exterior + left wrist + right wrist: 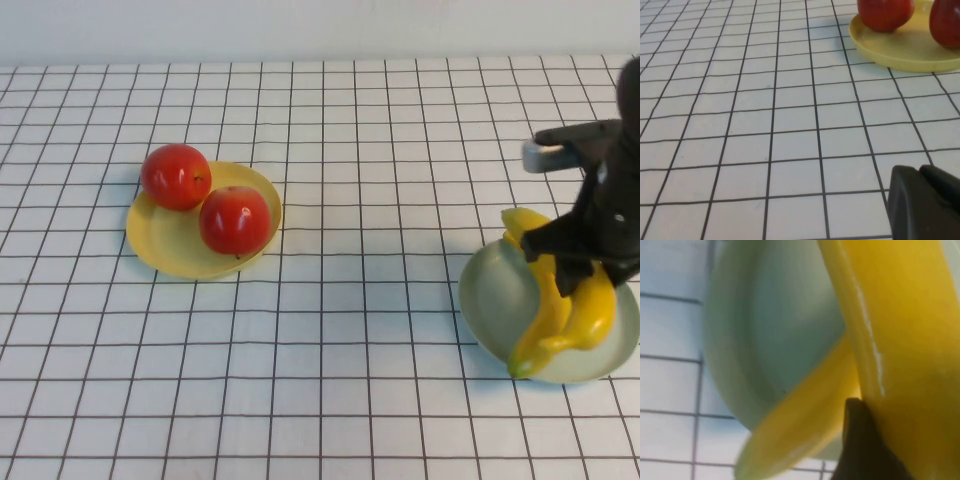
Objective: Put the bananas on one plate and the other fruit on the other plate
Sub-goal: Put another type of fruit in the right plate
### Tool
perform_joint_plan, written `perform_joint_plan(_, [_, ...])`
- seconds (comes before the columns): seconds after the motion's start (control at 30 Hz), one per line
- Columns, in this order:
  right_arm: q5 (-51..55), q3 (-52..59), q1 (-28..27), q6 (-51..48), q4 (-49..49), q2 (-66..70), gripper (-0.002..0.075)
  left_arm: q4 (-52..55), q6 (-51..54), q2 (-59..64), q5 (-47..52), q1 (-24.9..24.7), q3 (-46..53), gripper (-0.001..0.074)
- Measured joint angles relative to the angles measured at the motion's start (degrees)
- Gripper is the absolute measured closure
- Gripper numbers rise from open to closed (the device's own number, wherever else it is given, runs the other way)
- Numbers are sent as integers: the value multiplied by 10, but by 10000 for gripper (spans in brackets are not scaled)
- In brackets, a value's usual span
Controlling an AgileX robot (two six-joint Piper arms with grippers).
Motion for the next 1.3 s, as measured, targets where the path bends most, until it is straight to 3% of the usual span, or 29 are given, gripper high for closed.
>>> perform_joint_plan(0.33, [-171, 194, -60, 2, 19, -72, 400, 0, 0, 0, 0, 0, 0, 738])
perform_joint_plan(0.77, [-259, 204, -78, 2, 23, -54, 398, 0, 0, 0, 0, 0, 0, 738])
perform_joint_plan(0.97, [-255, 204, -78, 2, 23, -49, 289, 0, 0, 0, 0, 0, 0, 738])
perform_joint_plan(1.1, [-245, 204, -78, 2, 23, -52, 270, 0, 0, 0, 0, 0, 0, 738])
perform_joint_plan(1.2, [-248, 205, -78, 2, 23, -75, 306, 0, 0, 0, 0, 0, 0, 738])
perform_joint_plan(1.3, [-275, 208, -78, 2, 23, -130, 457, 0, 0, 0, 0, 0, 0, 738])
